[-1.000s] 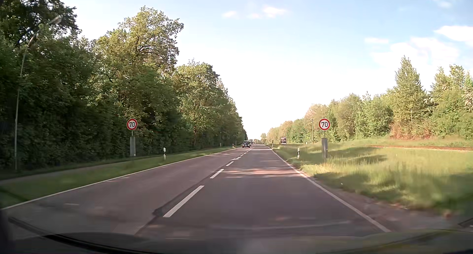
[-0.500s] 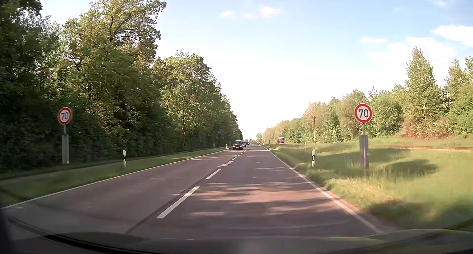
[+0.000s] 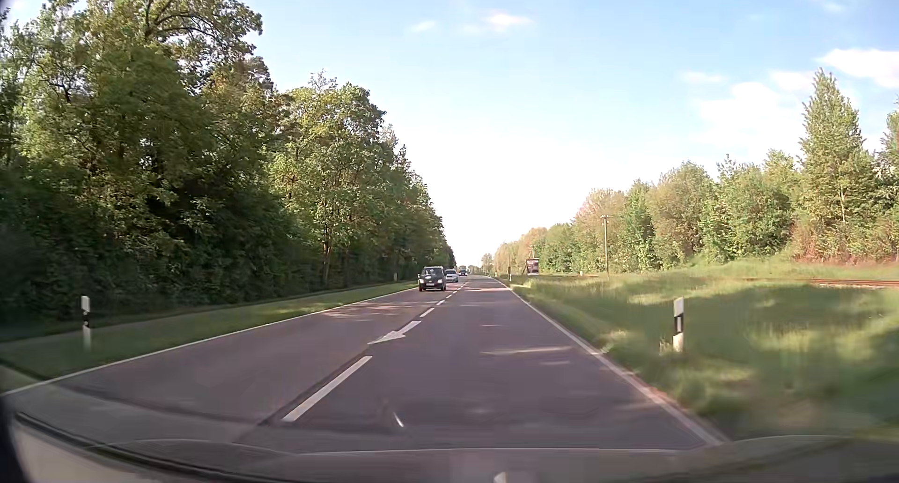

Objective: Follow the waypoints while adhering to traffic rules and regulations

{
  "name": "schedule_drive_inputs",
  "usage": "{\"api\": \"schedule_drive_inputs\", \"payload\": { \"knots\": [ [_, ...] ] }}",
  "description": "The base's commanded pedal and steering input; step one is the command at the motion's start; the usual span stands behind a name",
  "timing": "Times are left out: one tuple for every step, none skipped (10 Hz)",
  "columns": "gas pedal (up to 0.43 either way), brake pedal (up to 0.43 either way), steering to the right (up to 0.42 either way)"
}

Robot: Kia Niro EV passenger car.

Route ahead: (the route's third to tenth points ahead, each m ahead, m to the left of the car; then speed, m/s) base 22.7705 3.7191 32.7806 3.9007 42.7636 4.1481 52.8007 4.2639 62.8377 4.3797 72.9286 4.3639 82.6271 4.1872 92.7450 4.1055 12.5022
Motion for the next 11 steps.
{"api": "schedule_drive_inputs", "payload": {
  "knots": [
    [0.189,0.0,0.004],
    [0.189,0.0,0.003],
    [0.189,0.0,0.003],
    [0.189,0.0,0.002],
    [0.189,0.0,0.002],
    [0.189,0.0,0.002],
    [0.189,0.0,0.002],
    [0.189,0.0,0.001],
    [0.189,0.0,0.001],
    [0.189,0.0,0.0],
    [0.189,0.0,0.0]
  ]
}}
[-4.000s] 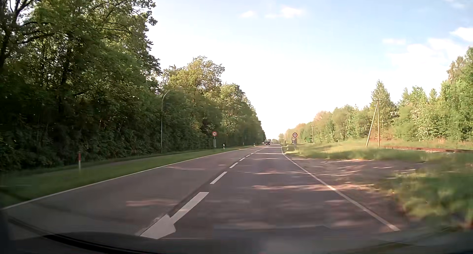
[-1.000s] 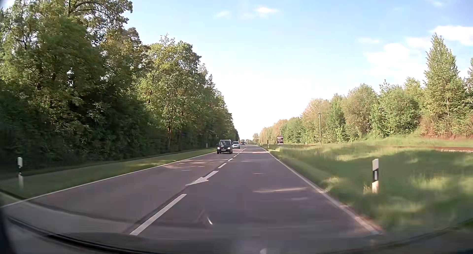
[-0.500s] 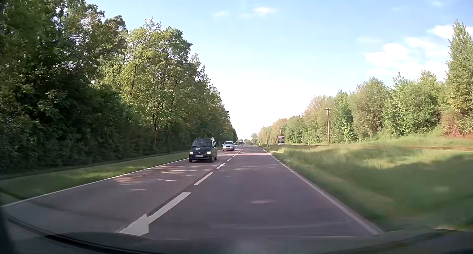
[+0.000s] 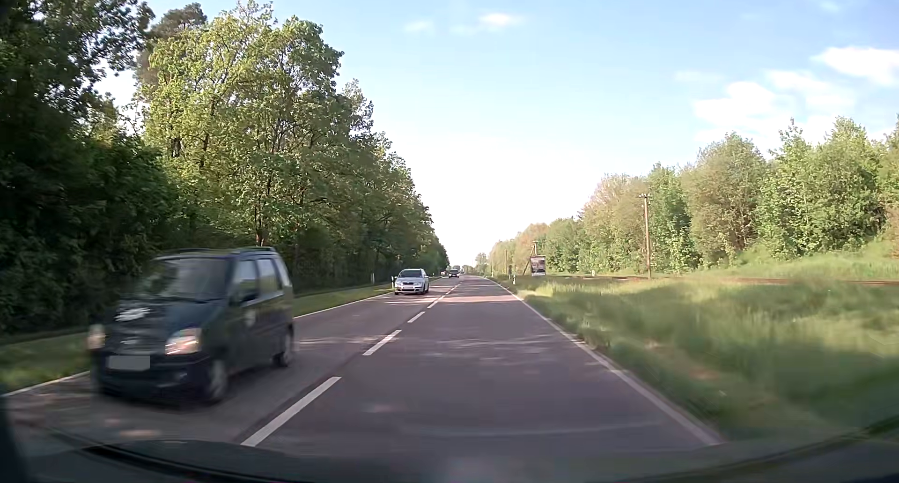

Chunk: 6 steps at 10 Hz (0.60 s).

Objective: Follow the waypoints while adhering to traffic rules and regulations

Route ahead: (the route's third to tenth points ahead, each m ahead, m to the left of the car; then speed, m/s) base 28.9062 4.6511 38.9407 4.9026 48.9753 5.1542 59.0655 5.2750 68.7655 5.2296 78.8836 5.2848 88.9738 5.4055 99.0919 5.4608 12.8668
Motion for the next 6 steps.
{"api": "schedule_drive_inputs", "payload": {
  "knots": [
    [0.189,0.0,0.0],
    [0.189,0.0,0.0],
    [0.189,0.0,0.0],
    [0.189,0.0,0.0],
    [0.189,0.0,0.0],
    [0.189,0.0,0.0]
  ]
}}
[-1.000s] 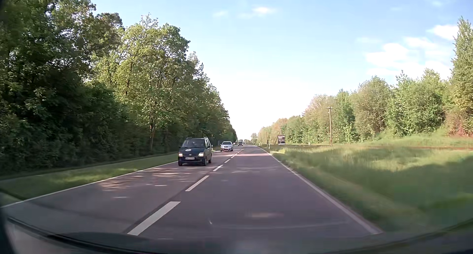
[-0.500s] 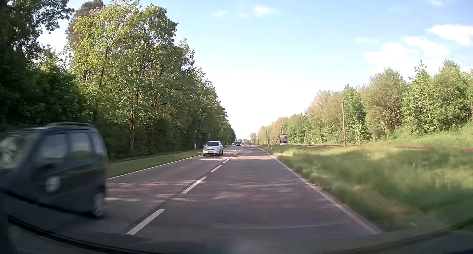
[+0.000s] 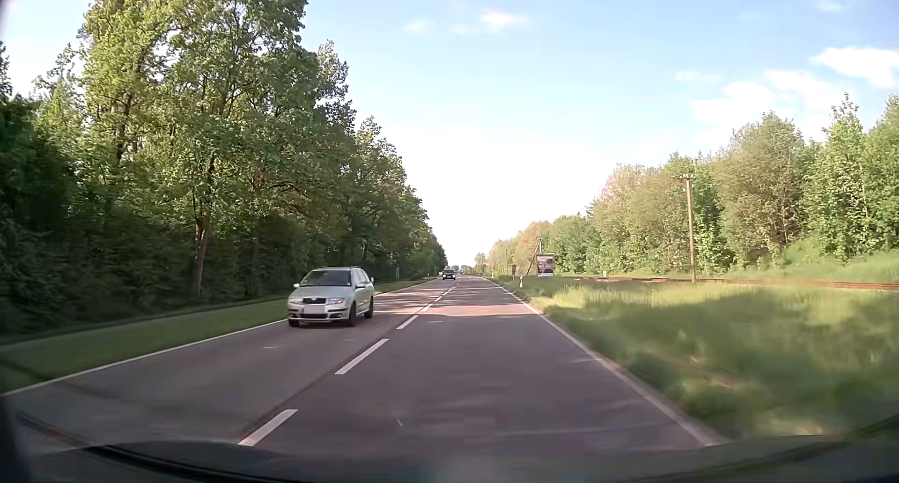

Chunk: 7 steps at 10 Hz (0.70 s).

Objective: Follow the waypoints while adhering to traffic rules and regulations

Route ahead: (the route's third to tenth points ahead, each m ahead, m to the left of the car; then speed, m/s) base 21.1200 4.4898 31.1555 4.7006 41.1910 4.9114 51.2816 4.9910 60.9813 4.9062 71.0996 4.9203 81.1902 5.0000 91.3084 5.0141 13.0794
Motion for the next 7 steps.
{"api": "schedule_drive_inputs", "payload": {
  "knots": [
    [0.197,0.0,-0.001],
    [0.197,0.0,-0.001],
    [0.197,0.0,-0.001],
    [0.197,0.0,-0.001],
    [0.189,0.0,-0.001],
    [0.189,0.0,-0.001],
    [0.189,0.0,-0.001]
  ]
}}
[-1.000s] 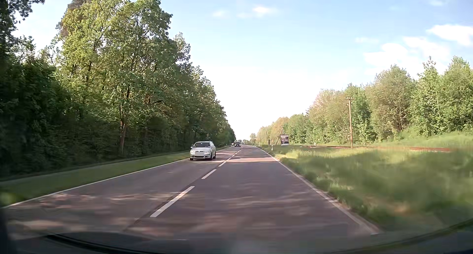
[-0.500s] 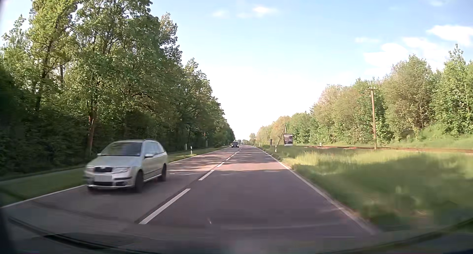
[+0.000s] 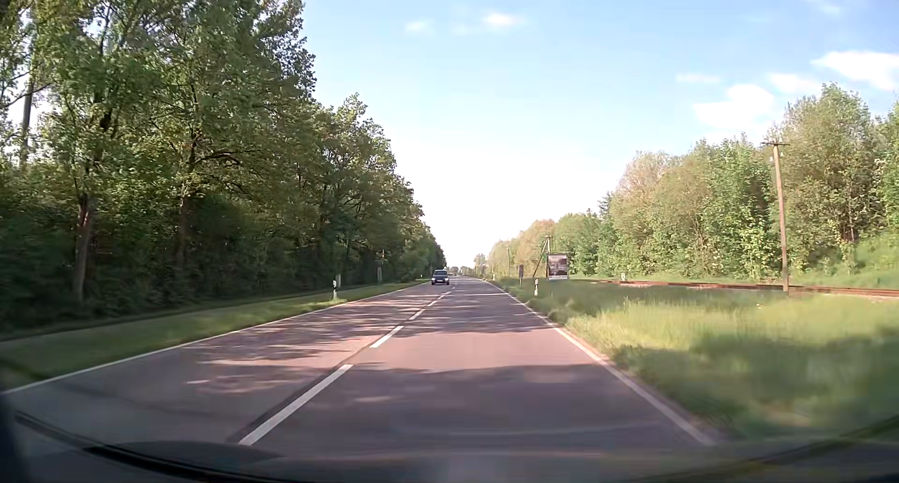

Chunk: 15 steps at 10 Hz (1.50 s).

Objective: Follow the waypoints while adhering to traffic rules and regulations

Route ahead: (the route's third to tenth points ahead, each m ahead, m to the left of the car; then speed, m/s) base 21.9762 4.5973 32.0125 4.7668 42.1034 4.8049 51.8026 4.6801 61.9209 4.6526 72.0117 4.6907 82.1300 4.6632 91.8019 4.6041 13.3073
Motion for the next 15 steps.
{"api": "schedule_drive_inputs", "payload": {
  "knots": [
    [0.189,0.0,-0.001],
    [0.189,0.0,-0.001],
    [0.189,0.0,-0.001],
    [0.189,0.0,-0.001],
    [0.189,0.0,-0.002],
    [0.189,0.0,-0.003],
    [0.189,0.0,-0.003],
    [0.189,0.0,-0.004],
    [0.189,0.0,-0.004],
    [0.197,0.0,-0.004],
    [0.197,0.0,-0.004],
    [0.197,0.0,-0.004],
    [0.197,0.0,-0.004],
    [0.197,0.0,-0.004],
    [0.197,0.0,-0.004]
  ]
}}
